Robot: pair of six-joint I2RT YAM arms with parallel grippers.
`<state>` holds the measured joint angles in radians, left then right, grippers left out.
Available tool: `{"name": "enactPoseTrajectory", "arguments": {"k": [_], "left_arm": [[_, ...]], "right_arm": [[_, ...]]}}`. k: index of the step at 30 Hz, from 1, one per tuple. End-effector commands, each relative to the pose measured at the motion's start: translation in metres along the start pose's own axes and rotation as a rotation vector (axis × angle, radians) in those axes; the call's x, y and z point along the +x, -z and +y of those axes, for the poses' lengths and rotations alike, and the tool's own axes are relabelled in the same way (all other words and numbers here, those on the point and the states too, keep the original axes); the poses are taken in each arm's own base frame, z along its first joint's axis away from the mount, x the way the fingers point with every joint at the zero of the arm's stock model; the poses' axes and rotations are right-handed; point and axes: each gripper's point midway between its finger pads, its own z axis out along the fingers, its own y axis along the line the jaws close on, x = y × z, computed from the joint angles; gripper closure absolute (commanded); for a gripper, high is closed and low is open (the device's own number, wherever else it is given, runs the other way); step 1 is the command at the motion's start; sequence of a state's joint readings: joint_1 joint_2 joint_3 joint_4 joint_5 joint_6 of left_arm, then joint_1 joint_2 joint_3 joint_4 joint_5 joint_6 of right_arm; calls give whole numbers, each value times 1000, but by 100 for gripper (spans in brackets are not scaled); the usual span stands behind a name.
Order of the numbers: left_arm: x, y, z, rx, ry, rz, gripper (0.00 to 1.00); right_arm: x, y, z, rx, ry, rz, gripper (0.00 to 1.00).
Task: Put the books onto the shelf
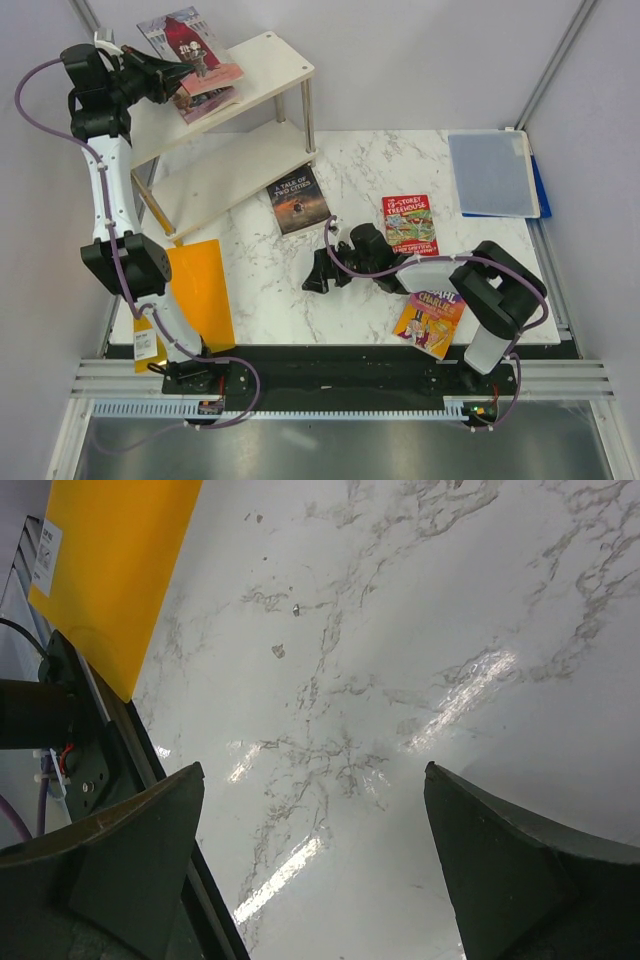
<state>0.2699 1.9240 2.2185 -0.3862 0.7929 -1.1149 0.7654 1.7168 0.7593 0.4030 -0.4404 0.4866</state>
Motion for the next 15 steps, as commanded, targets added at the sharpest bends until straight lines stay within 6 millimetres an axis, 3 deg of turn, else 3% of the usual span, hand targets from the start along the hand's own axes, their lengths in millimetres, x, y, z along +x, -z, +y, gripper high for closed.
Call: {"name": "enactPoseTrajectory", "arguments": {"k": [1, 15], "left_arm": [[-1, 5, -11, 46, 0, 14, 98], [0, 7, 30, -82, -13, -18, 91]], "right_arm": [[-4, -4, 10, -53, 1, -25, 2], [2, -7, 10, -65, -13, -7, 2]]}}
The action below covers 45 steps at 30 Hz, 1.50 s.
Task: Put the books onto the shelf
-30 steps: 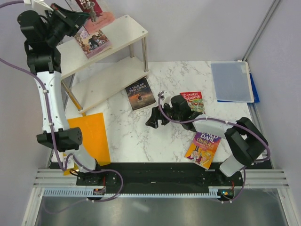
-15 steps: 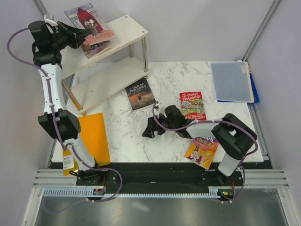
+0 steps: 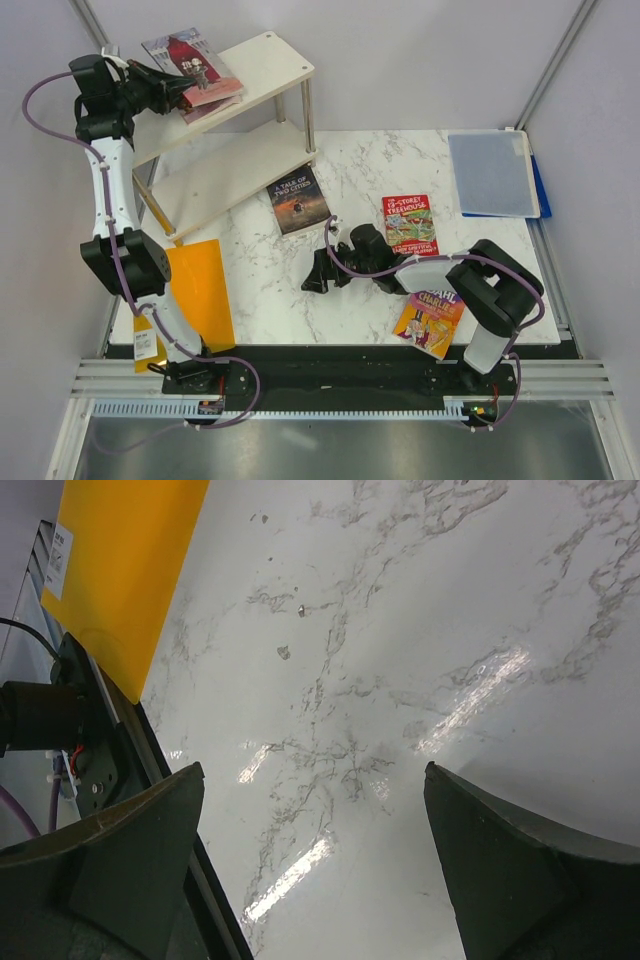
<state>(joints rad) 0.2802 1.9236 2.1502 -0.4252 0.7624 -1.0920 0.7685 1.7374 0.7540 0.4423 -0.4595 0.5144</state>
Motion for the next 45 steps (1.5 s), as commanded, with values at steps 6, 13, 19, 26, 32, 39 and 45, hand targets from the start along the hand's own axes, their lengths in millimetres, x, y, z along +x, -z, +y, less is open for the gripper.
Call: {"name": "enactPoseTrajectory", "arguments": {"k": [6, 13, 19, 26, 32, 39, 45], "left_arm": [[-1, 9, -2, -3, -70, -14, 89], [-1, 10, 2, -24, -89, -24, 77], [-5, 15, -2, -36, -115, -57, 65], [-10, 23, -12, -39, -158, -101, 25], [-13, 29, -26, -23, -202, -122, 23], [-25, 28, -34, -23, -239, -136, 23], [-24, 25, -27, -41, -263, -106, 6]], "right_arm": [[2, -4, 6, -42, 3, 1, 2], [3, -5, 5, -41, -3, 6, 2], [5, -6, 5, -41, -4, 11, 2], [4, -5, 5, -43, -7, 9, 2], [7, -5, 4, -43, -12, 14, 2], [9, -4, 5, -52, -17, 15, 2], [12, -5, 4, -53, -26, 17, 2]]}}
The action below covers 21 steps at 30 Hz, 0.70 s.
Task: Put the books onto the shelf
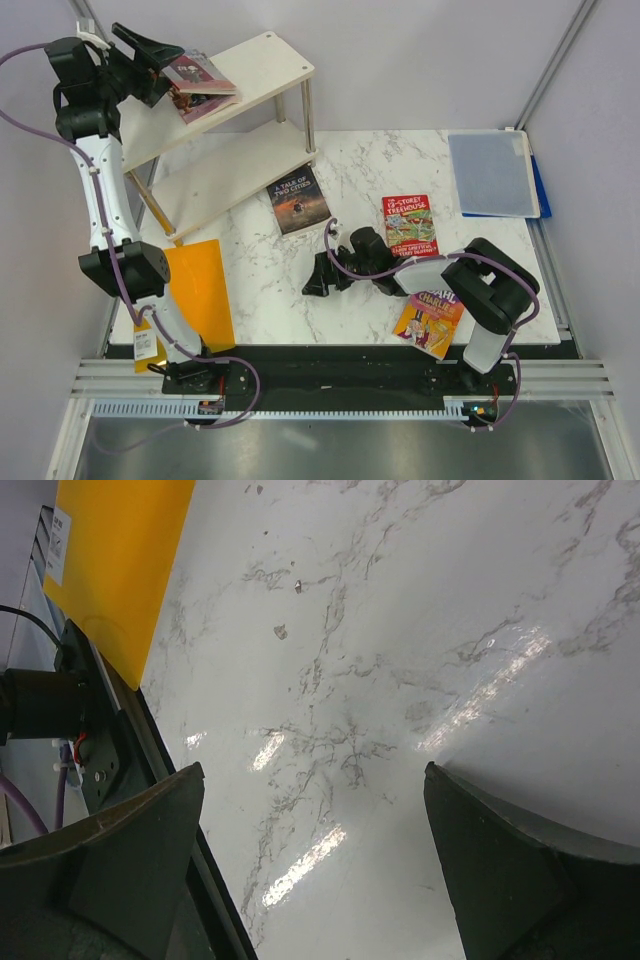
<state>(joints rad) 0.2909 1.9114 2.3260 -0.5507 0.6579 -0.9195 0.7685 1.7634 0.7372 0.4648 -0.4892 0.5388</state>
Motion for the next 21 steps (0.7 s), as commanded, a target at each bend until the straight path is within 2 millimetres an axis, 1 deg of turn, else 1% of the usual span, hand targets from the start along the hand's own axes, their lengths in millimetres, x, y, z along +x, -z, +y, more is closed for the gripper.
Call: {"name": "enactPoseTrajectory", "arguments": {"k": [1, 6, 11, 13, 17, 21], "left_arm": [[-1, -1, 14, -33, -64, 15, 5], [3, -2, 36, -96, -58, 35, 6], [18, -5, 53, -128, -56, 100, 6], [20, -4, 59, -147, -74, 106, 6], [17, 7, 55, -180, -121, 82, 5], [15, 15, 56, -219, -157, 63, 5]], "right_arm": [[-2, -2, 6, -37, 10, -15, 2], [-1, -2, 7, -40, 10, -14, 2], [-1, -3, 8, -47, 8, -11, 2], [-1, -4, 8, -48, 6, -12, 2], [-1, -5, 7, -51, 2, -10, 2], [0, -6, 7, -54, 0, -8, 2]]}}
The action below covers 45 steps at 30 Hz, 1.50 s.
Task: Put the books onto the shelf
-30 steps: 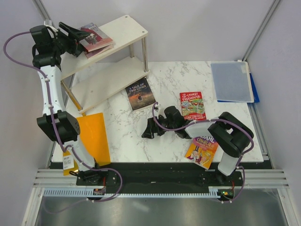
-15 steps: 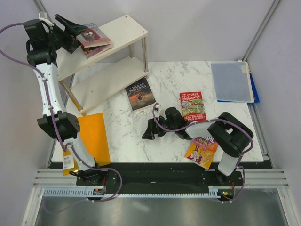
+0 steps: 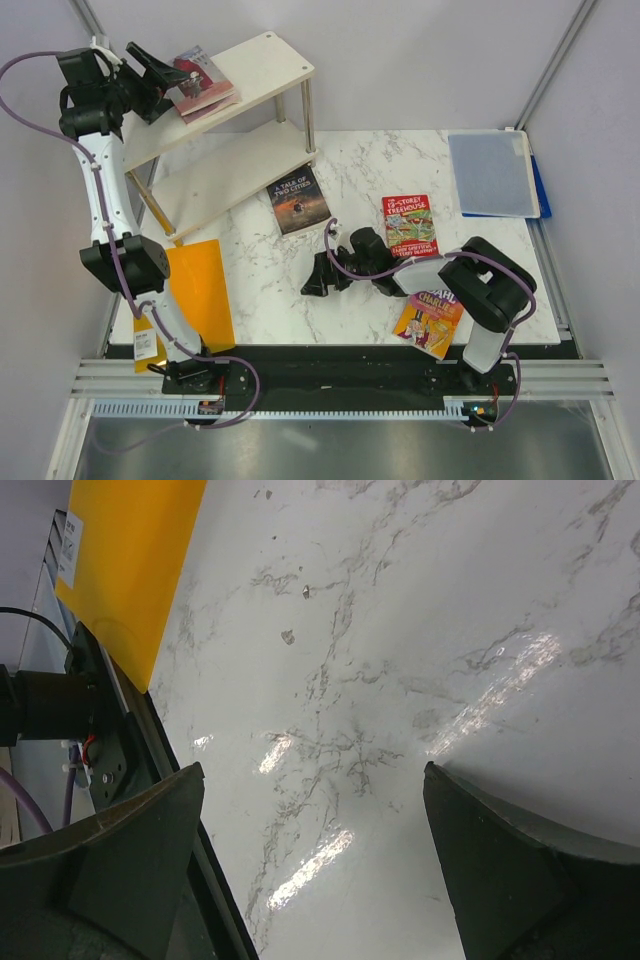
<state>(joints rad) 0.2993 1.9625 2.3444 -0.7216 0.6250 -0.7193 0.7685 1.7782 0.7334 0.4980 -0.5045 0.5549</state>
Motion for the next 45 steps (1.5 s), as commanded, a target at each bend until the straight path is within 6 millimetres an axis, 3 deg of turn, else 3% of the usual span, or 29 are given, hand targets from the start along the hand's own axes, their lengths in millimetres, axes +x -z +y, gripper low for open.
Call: {"name": "enactPoseTrajectory", "arguments": {"k": [1, 12, 13, 15, 18, 21, 22, 23, 24, 25, 26, 27, 28, 29, 31, 32, 35, 37, 38, 40, 41, 42, 45], "left_arm": [[1, 22, 5, -86, -76, -17, 5], [-4, 38, 25, -240, -186, -54, 5], [-7, 50, 12, -245, -213, -89, 5], [-12, 63, 7, -295, -271, -148, 3], [-9, 89, -37, -264, -389, -231, 2], [22, 101, -80, -196, -486, -245, 5], [42, 98, -96, -151, -514, -215, 8], [67, 87, -97, -136, -528, -153, 15], [80, 90, -102, -122, -544, -138, 21], [108, 81, -114, -74, -571, -82, 27], [135, 68, -100, -90, -579, -8, 43], [152, 65, -97, -93, -599, 13, 52], [177, 55, -107, -45, -619, 40, 66], [209, 40, -78, -92, -618, 115, 97], [242, 21, -67, -82, -599, 141, 98], [272, 10, -35, -125, -588, 211, 98], [320, -19, 12, -198, -536, 301, 98], [341, -32, 29, -238, -530, 330, 98], [350, -45, 50, -298, -545, 343, 98], [350, -59, 63, -358, -564, 330, 98], [356, -67, 85, -441, -572, 339, 98], [357, -71, 91, -466, -574, 336, 98], [362, -91, 106, -513, -588, 341, 98]], "right_arm": [[0, -4, 6, -39, 7, -2, 2], [-3, -5, 6, -32, 14, -5, 2], [-4, -4, 3, -15, 22, -8, 2], [-12, 1, -2, 38, 56, -26, 2], [-26, 7, -13, 138, 115, -47, 2], [-45, 16, -26, 230, 137, -67, 2], [-50, 19, -32, 249, 146, -72, 2], [-57, 23, -37, 274, 134, -82, 2], [-68, 32, -51, 304, 114, -108, 2], [-75, 37, -57, 313, 92, -127, 2], [-81, 43, -66, 331, 62, -144, 2], [-93, 57, -84, 357, 21, -181, 2], [-96, 61, -93, 352, -10, -190, 2], [-109, 72, -109, 379, -39, -223, 2], [-112, 75, -125, 387, -70, -221, 2], [-124, 81, -133, 396, -78, -247, 2], [-137, 75, -142, 378, -103, -263, 2], [-144, 65, -144, 340, -112, -283, 2], [-151, 60, -138, 295, -110, -294, 2], [-159, 46, -135, 216, -130, -323, 2], [-166, 42, -132, 181, -134, -339, 2], [-168, 37, -125, 123, -152, -337, 2], [-175, 24, -128, 59, -160, -363, 2]]}}
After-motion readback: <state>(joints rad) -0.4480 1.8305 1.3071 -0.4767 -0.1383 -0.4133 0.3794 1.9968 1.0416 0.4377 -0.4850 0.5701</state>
